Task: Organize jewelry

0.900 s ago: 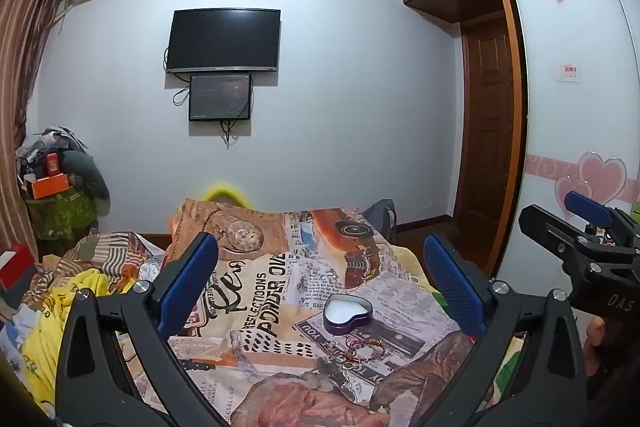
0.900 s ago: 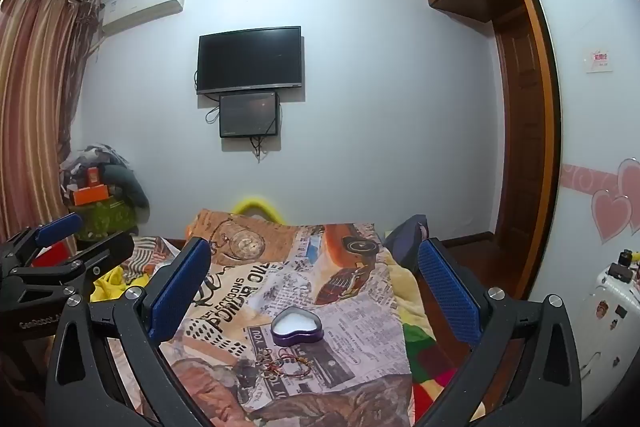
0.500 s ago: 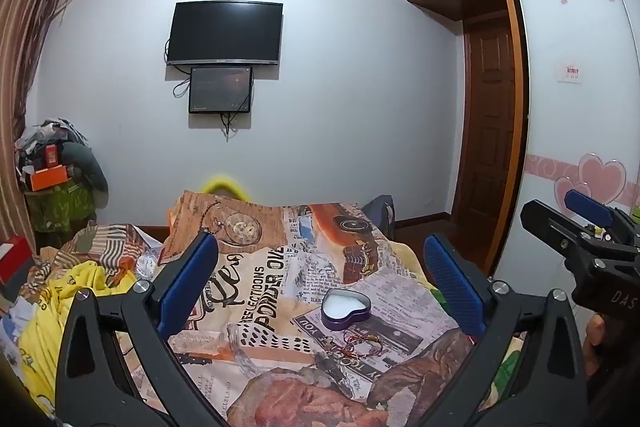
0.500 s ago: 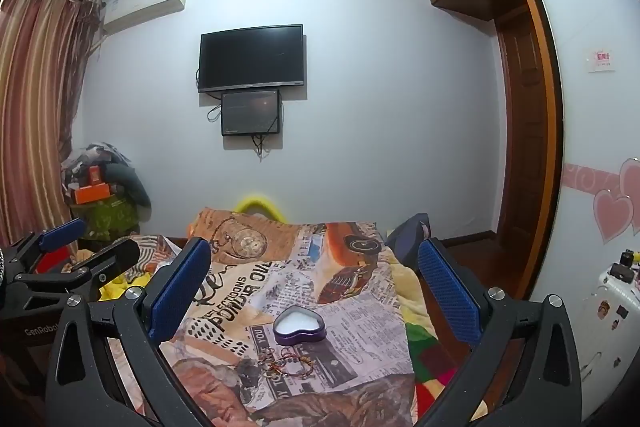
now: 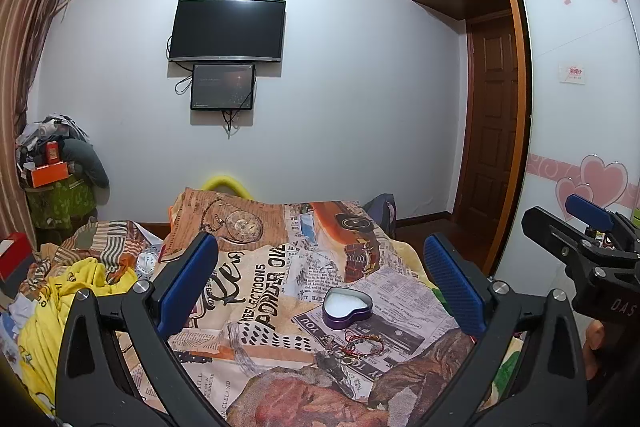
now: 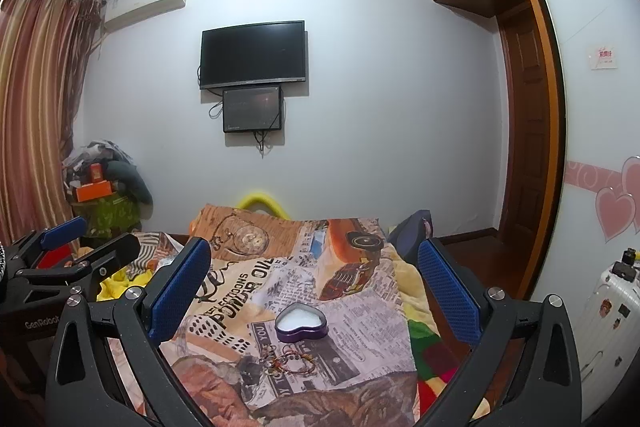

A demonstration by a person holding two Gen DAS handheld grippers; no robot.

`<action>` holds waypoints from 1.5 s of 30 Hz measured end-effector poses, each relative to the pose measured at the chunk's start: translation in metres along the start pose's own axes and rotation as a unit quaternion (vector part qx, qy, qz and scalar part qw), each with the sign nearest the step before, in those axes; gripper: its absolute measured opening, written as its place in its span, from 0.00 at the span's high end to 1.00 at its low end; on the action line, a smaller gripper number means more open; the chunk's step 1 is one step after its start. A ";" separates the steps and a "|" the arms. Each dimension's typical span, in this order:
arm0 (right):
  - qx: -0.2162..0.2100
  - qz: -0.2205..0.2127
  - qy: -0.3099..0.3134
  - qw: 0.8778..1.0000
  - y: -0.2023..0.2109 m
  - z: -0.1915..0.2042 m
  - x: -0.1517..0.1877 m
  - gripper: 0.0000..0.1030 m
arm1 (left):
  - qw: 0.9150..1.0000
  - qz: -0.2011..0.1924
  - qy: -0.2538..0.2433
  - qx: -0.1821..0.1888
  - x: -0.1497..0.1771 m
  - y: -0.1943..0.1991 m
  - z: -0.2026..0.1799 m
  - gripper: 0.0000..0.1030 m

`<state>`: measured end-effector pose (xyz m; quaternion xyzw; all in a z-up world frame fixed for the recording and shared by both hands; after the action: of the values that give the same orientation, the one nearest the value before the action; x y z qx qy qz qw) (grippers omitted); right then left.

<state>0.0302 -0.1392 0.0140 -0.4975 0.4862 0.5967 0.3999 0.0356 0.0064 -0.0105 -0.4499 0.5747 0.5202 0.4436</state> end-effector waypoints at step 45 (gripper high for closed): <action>0.000 0.006 -0.001 1.000 0.000 0.002 0.001 0.00 | 1.000 0.007 0.001 0.003 0.006 -0.004 -0.004 0.00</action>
<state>0.0293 -0.1373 0.0136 -0.4944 0.4886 0.5994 0.3969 0.0378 0.0022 -0.0163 -0.4451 0.5793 0.5214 0.4410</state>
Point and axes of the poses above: each gripper's, at about its wrist camera, not at the fingertips, and y roughly against the way its jaws point, z to its left, x to its underside, the point moved 3 cm from there along -y, roughly the way its jaws point, and after that the axes turned 3 degrees about x, right-handed, at the moved point
